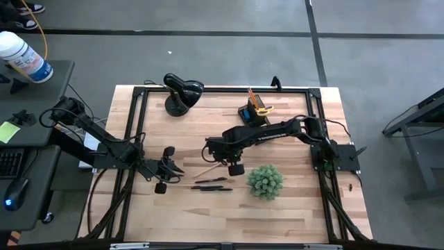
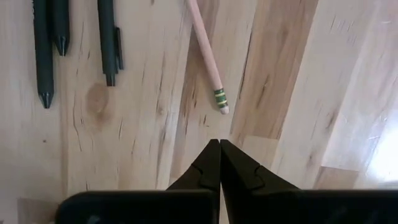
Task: Pick and place office supplies into organizer
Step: Put the white pencil into the desk organizer
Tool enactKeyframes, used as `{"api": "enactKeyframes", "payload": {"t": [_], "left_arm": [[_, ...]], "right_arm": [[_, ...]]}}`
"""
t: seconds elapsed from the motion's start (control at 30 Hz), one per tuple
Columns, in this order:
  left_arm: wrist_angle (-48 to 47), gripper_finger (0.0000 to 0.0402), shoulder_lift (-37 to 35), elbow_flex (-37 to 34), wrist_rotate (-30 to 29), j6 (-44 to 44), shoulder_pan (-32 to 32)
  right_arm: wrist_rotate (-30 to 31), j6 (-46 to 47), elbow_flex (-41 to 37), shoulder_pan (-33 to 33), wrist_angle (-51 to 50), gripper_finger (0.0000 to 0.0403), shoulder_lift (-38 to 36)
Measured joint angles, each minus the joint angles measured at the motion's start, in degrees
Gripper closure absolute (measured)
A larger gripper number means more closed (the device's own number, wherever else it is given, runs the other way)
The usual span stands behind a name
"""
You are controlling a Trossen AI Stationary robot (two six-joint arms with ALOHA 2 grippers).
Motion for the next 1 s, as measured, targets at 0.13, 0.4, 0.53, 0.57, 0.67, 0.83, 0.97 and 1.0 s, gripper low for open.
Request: {"api": "enactKeyframes", "payload": {"t": [0.13,0.4,0.53,0.57,0.67,0.83,0.97,1.0], "left_arm": [[0.0,0.0357,0.0,0.0,0.0,0.1,0.0],[-0.1,0.0357,0.0,0.0,-0.1,0.1,0.0],[-0.2,0.0357,0.0,0.0,-0.1,0.1,0.0],[-0.2,0.0357,0.0,0.0,-0.1,0.0,0.0],[-0.3,0.0357,0.0,0.0,-0.1,0.0,0.0],[-0.3,0.0357,0.0,0.0,-0.1,0.0,0.0],[-0.3,0.0357,0.0,0.0,-0.1,0.0,0.0],[-0.3,0.0357,0.0,0.0,-0.1,-0.1,0.0]], "right_arm": [[-4.7,-1.6,0.0,0.0,0.4,0.0403,0.0],[-6.8,-8.6,0.1,-0.3,4.0,0.0370,1.4],[-5.4,-9.7,0.1,-0.7,4.6,0.0319,2.8],[-5.0,-10.1,0.1,-0.7,4.5,0.0308,3.1],[-4.2,-11.8,0.1,-1.0,4.3,0.0283,3.9],[-2.7,-13.2,0.1,-1.8,4.3,0.0276,5.3],[-2.6,-13.2,0.1,-2.4,4.7,0.0286,5.7],[-2.6,-13.2,0.1,-2.5,5.1,0.0288,5.7]]}}
